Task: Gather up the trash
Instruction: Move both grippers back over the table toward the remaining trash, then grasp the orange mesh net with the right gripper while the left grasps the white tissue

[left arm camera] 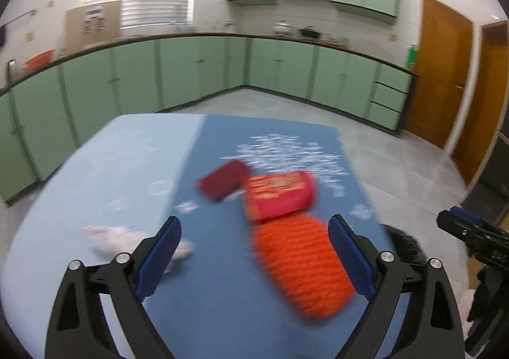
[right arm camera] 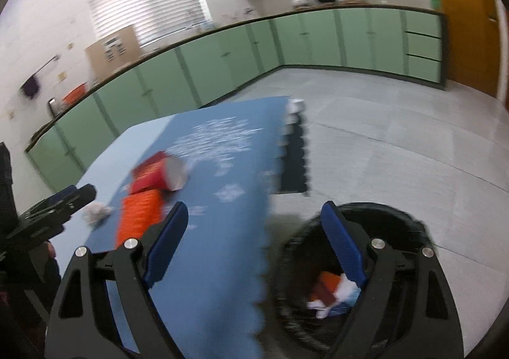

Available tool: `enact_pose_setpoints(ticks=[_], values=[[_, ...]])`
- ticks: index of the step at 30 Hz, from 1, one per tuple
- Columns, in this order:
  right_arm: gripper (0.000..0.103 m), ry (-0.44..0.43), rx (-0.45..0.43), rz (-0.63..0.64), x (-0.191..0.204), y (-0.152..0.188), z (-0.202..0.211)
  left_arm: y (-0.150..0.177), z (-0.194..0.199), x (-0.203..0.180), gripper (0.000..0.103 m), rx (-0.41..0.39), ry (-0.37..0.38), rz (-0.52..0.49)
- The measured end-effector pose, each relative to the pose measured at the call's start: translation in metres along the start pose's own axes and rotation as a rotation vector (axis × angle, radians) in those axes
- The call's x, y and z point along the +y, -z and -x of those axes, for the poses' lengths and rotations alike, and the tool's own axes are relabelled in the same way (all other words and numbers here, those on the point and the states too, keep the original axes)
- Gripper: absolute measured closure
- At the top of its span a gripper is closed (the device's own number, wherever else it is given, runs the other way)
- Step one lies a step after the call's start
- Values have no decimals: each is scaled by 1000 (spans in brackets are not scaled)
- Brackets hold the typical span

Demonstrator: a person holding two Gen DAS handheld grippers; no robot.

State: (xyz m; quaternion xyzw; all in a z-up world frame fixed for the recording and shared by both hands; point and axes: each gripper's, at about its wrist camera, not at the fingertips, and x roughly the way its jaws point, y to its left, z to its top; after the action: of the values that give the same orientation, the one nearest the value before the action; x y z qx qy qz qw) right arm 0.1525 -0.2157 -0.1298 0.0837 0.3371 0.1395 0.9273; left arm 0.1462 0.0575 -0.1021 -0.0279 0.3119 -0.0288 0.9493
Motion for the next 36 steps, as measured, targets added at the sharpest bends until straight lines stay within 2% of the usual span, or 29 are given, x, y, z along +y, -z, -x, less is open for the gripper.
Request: enact_pose_setpoints(ticks=[4, 9, 21, 22, 25, 26, 30, 33, 36], values=[[20, -69, 28, 58, 48, 1, -23, 7, 7, 34, 11, 3, -74, 26], [20, -91, 67, 130, 90, 8, -46, 17, 9, 59, 11, 14, -118, 50], [21, -52, 191, 141, 104, 20, -90, 30, 3, 79, 11, 50, -138, 91], [22, -53, 198, 145, 105, 21, -91, 31, 2, 80, 11, 53, -137, 93], [38, -87, 229, 155, 109, 24, -96, 31, -2, 80, 11, 64, -134, 96], [45, -95, 233, 160, 110, 25, -96, 31, -3, 80, 11, 67, -133, 97], [62, -127, 224, 176, 114, 27, -90, 30, -7, 82, 11, 77, -128, 104], [72, -151, 216, 171, 112, 26, -83, 30, -10, 84, 11, 85, -124, 115], [75, -186, 211, 173, 111, 25, -73, 29, -12, 83, 11, 89, -121, 117]])
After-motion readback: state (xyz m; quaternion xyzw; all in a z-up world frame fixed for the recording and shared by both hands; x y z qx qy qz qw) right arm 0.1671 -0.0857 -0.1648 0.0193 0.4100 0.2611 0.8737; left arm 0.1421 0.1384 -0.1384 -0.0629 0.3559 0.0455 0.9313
